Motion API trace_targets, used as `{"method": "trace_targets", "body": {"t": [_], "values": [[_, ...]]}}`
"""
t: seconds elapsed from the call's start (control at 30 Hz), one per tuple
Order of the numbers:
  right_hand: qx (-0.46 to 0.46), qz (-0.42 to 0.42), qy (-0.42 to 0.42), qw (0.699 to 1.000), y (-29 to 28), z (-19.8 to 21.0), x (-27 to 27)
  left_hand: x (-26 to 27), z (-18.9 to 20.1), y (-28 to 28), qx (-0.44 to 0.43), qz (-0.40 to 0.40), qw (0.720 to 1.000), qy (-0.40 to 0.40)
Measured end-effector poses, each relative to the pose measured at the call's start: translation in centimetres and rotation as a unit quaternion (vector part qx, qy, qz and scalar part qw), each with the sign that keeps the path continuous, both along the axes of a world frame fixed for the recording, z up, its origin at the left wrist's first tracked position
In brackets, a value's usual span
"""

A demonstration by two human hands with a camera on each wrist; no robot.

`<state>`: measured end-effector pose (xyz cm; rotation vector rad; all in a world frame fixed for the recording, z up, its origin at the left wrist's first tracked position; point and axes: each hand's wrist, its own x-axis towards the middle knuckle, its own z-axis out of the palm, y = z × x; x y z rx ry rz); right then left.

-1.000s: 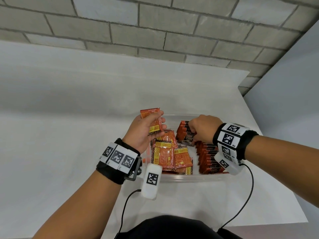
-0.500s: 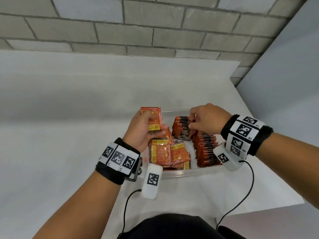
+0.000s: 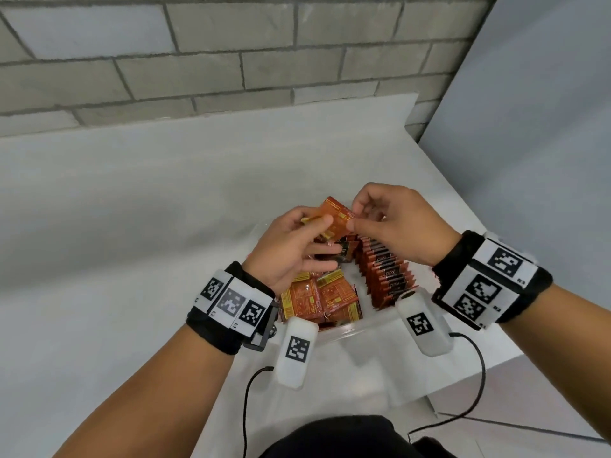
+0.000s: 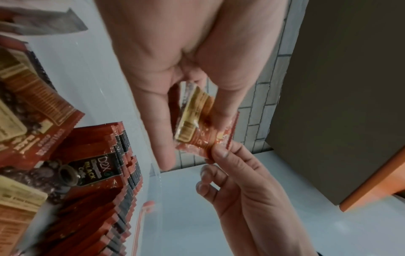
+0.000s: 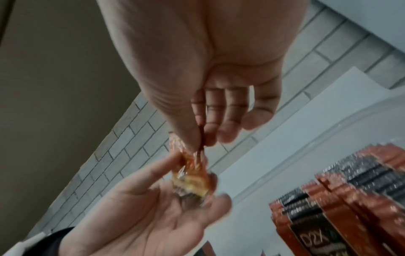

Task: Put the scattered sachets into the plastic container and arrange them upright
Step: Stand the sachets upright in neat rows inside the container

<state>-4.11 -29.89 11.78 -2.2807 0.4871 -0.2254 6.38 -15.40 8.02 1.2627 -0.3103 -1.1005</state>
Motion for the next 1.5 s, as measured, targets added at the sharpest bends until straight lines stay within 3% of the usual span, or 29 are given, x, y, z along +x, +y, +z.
{"method": "trace_targets", "body": {"t": [0.1,0.17,0.3,0.37,0.5,0.67,0.77,0.87,1.03,1.13,1.23,1.4,1.5], "values": [[-0.055,-0.034,-0.069,0.996,0.4,-0.1,-0.5,0.4,0.3,-0.2,0.012,0.004,0.997,0.070],[-0.118,-0.004,-0.081,0.990,1.1,-0.6,-0.8,0.6,0.4,-0.4,-0.001,-0.007,0.995,0.097],[-0.152,0.037,-0.019,0.987,2.0,-1.9,-1.4,0.7,-0.1,-0.7,-0.025,-0.027,0.996,0.080],[-0.129,0.036,-0.004,0.991,1.9,-2.3,-2.0,0.6,-0.2,-0.8,-0.018,-0.041,0.998,0.049],[-0.076,-0.030,-0.055,0.995,0.6,-2.3,-2.5,0.2,-0.4,-1.1,0.009,-0.057,0.998,-0.009],[0.024,-0.041,0.032,0.998,-0.7,-1.7,-2.2,-0.5,0.0,-2.2,0.020,-0.045,0.998,-0.045],[0.088,-0.041,0.041,0.994,-1.2,-2.1,-2.4,-0.7,0.4,-3.0,0.024,-0.020,0.996,-0.078],[0.160,-0.058,0.021,0.985,-1.7,-2.7,-2.3,-0.5,0.5,-3.5,0.027,0.008,0.996,-0.089],[0.213,-0.089,-0.045,0.972,-2.4,-2.4,-1.8,-0.3,0.4,-3.2,0.045,-0.024,0.994,-0.095],[0.194,-0.080,-0.070,0.975,-2.3,-1.6,-1.2,0.1,0.8,-3.0,0.041,-0.033,0.994,-0.097],[0.138,-0.046,-0.038,0.989,-2.1,-1.3,-0.7,0.7,0.6,-2.7,0.038,-0.049,0.990,-0.124],[0.188,-0.094,0.021,0.977,-1.4,-1.5,-0.4,0.9,-0.5,-2.1,0.055,-0.064,0.990,-0.113],[0.098,-0.062,0.058,0.992,-1.3,-1.2,-0.3,1.3,-0.5,-1.8,0.069,-0.016,0.993,-0.099]]}}
